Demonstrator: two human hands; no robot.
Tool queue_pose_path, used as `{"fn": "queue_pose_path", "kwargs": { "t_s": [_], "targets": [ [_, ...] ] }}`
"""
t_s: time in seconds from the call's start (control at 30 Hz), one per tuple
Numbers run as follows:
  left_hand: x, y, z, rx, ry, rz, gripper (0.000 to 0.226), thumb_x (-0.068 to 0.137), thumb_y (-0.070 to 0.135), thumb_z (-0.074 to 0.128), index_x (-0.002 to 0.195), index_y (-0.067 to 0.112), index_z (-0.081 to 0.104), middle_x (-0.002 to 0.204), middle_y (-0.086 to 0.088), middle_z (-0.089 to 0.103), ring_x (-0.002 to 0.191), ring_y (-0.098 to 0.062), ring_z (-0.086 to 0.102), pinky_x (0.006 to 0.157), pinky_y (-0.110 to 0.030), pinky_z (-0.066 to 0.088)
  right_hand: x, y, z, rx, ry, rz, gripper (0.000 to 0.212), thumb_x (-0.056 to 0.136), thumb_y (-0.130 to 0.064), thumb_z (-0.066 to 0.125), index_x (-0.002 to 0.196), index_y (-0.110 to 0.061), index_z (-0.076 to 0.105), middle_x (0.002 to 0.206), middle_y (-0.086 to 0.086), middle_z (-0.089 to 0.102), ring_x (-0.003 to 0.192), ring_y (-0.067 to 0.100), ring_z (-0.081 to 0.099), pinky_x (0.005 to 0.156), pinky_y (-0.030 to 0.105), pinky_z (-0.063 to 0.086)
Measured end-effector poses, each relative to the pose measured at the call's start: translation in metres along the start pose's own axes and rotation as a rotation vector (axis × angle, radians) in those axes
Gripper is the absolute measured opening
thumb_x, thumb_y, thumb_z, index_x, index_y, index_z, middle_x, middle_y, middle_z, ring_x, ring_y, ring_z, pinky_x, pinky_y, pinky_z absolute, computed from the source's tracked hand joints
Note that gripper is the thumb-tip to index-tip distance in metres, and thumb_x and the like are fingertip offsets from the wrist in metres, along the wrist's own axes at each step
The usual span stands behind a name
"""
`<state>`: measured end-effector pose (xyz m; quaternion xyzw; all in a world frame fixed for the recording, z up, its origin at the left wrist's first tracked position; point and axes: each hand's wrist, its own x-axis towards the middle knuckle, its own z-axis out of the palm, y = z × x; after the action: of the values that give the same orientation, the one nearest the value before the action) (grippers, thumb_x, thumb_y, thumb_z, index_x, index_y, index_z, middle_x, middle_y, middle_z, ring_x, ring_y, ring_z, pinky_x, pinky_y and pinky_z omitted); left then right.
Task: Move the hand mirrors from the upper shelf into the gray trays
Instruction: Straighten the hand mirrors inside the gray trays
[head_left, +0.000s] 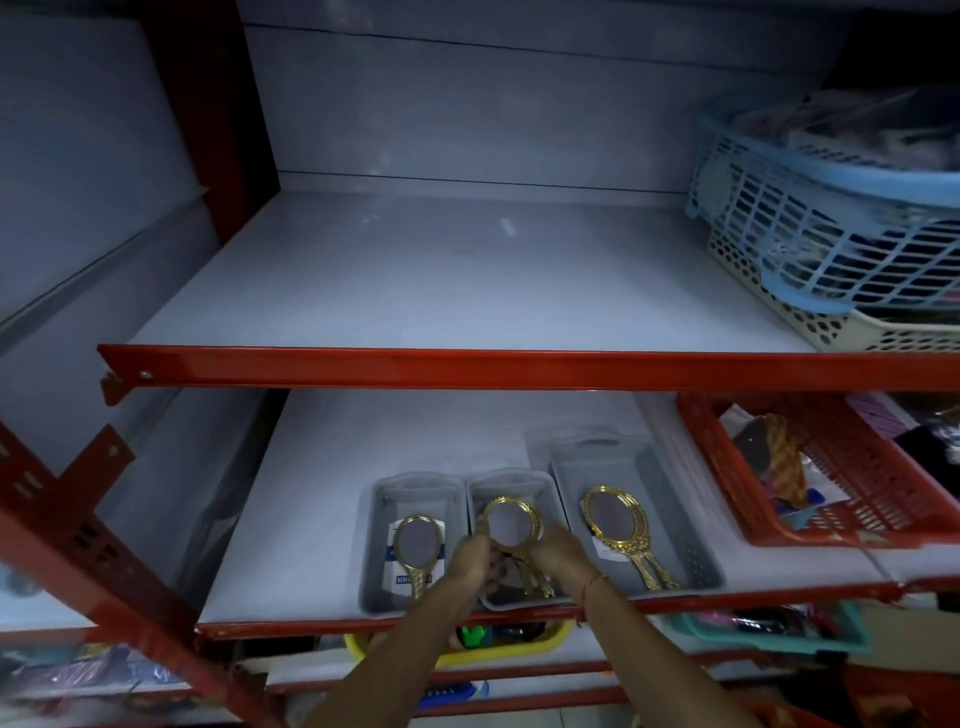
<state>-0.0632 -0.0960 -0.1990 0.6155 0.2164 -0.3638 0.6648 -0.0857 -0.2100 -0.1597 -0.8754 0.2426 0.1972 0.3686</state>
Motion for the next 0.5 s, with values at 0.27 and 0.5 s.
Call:
{"fn": "queue_pose_path", "kwargs": {
  "t_s": [0.27,0.5],
  "targets": [
    [0.058,-0.030,0.031,-0.130,0.141,0.062,0.082,0.090,0.068,0.026,0.137,0.006,0.053,0.130,-0.019,0.061,0.118,-0.032,0.059,0.108,-0.046,0.045,0.011,0.008,-0.004,0.026,-0.111,-0.017,0.030,0.095,-0.022,0.046,0.116,-0.006,0.062,0.122,0.014,0.063,0.103,0.024,0.059,0.077,0.029,0.045],
    [0.072,-0.040,0.032,-0.018,0.195,0.089,0.131,0.041,0.102,0.021,0.130,0.014,0.059,0.127,-0.014,0.064,0.118,-0.030,0.060,0.107,-0.045,0.044,0.015,0.012,-0.007,0.149,-0.182,0.025,0.012,0.093,-0.015,0.045,0.092,-0.014,0.057,0.111,0.014,0.064,0.103,0.029,0.061,0.098,0.040,0.049]
  ]
}}
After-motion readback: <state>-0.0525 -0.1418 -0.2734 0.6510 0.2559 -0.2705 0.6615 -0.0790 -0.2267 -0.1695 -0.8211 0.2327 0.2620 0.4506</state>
